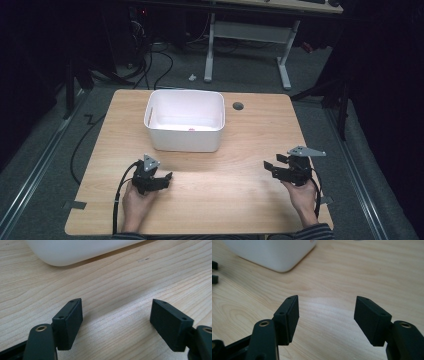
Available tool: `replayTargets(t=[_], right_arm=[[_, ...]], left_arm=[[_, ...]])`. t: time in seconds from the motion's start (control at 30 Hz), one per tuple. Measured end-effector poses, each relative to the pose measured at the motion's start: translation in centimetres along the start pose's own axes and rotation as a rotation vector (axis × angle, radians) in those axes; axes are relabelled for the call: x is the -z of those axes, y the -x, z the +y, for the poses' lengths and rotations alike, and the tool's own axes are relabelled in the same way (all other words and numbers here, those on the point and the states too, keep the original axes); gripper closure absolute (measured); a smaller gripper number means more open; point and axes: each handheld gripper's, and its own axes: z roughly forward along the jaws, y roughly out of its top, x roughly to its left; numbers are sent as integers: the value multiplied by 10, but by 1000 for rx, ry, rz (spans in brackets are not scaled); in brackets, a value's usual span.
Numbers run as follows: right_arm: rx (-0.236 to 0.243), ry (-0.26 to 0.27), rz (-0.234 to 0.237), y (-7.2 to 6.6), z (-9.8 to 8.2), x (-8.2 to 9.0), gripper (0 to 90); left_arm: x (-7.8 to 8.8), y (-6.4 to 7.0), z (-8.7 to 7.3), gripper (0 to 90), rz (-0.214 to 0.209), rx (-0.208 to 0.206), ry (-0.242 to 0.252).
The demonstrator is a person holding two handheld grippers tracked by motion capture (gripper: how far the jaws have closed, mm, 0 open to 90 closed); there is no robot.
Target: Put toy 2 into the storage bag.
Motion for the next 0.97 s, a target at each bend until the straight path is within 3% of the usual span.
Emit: replayTargets(t=[0.17,0.3,0.5,0.53,0.7,0.97], right_arm=[[-22,-34,-15,2,-24,-27,378],[-28,-44,-31,2,-33,-37,378],[6,-75,-88,1,-45,-52,371],[31,-67,-102,0,-46,-53,367],[60,-66,-115,-3,-47,-56,342],[60,-69,-111,-3,-46,-56,314]], left_arm=[[0,0,0,266,0,0,0],[0,0,0,266,0,0,0],[0,0,0,266,0,0,0],[0,0,0,266,0,-1,0],[0,0,0,266,0,0,0],[0,0,0,266,1,0,0]])
